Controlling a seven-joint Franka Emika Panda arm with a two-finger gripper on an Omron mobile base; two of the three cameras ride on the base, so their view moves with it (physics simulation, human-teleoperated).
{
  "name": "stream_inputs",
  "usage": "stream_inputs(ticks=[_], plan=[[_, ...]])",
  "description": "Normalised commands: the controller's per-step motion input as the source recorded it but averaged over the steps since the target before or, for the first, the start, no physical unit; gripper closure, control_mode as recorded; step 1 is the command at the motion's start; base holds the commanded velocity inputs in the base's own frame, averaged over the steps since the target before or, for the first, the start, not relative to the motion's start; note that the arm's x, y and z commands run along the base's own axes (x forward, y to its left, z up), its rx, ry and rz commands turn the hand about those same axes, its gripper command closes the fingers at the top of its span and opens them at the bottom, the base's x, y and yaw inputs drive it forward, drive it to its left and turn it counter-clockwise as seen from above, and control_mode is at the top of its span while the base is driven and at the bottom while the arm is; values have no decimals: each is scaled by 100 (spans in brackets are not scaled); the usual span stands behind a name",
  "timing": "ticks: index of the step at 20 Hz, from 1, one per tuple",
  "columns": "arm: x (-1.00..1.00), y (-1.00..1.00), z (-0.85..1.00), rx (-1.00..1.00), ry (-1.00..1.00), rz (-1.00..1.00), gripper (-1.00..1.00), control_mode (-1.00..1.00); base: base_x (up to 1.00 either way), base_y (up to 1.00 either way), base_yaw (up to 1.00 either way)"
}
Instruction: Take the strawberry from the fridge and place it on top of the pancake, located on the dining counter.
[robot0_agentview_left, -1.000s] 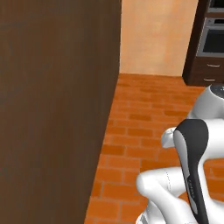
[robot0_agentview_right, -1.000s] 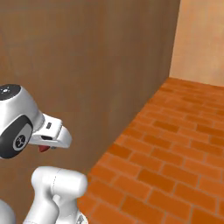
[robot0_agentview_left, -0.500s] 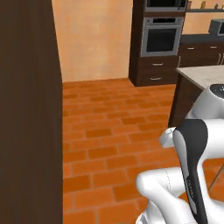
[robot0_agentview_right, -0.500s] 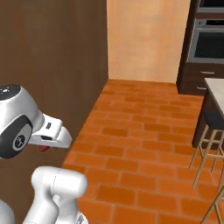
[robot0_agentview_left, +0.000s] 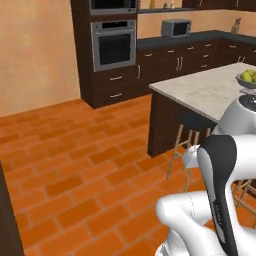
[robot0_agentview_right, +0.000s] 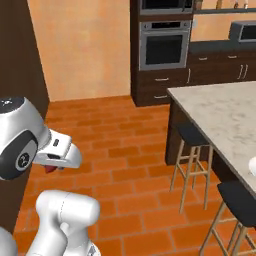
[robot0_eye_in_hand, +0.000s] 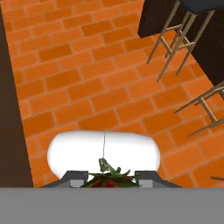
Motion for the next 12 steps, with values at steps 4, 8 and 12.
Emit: stream_inputs(ticks=[4, 8, 12], plan=[[0, 0, 0, 0, 0, 0, 100, 100, 48, -38, -72], [0, 0, 0, 0, 0, 0, 100, 100, 36, -32, -76], [0, 0, 0, 0, 0, 0, 100, 100, 40, -35, -71]])
